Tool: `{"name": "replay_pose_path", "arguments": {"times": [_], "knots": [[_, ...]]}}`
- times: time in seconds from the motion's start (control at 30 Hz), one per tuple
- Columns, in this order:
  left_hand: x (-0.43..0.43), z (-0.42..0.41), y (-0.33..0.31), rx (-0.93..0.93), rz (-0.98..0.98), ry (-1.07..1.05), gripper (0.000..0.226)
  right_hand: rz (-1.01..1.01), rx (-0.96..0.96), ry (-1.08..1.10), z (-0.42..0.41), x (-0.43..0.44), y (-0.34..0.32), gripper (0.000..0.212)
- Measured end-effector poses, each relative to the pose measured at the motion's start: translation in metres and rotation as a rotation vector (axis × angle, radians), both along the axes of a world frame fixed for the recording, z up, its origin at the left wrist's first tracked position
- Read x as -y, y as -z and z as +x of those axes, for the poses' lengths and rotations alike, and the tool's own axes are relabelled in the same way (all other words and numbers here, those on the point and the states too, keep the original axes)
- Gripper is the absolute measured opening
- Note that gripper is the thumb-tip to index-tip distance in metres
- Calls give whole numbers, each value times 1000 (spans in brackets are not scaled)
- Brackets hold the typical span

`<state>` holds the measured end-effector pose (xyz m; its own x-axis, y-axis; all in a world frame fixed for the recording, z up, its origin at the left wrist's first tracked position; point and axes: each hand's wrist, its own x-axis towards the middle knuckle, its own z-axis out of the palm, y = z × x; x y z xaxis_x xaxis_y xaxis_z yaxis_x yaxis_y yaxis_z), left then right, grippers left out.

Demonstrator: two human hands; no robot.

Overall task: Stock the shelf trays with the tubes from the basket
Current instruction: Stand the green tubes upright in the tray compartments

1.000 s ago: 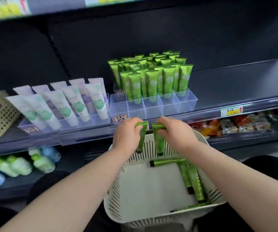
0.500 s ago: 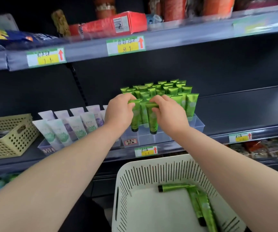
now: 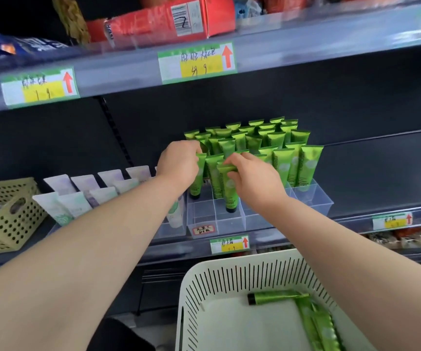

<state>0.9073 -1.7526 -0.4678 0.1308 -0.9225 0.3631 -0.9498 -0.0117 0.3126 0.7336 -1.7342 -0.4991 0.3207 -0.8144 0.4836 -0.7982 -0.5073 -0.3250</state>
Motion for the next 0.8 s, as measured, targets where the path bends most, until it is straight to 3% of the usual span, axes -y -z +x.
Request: {"name": "replay_pose_path", "arguments": {"times": [0.2, 0.43, 0.6, 0.8], "knots": [[23, 3, 11, 71, 97, -31, 29, -33, 28, -15, 6, 6, -4, 25], [19, 3, 5, -3, 82, -37, 25, -59, 34, -17, 13, 8, -13, 28], [-2, 16, -3, 55, 16, -25, 39, -83, 31, -14, 27, 6, -22, 29], [-36, 29, -6, 79, -53, 53, 31, -102, -2, 11, 48, 13, -27, 31]]}}
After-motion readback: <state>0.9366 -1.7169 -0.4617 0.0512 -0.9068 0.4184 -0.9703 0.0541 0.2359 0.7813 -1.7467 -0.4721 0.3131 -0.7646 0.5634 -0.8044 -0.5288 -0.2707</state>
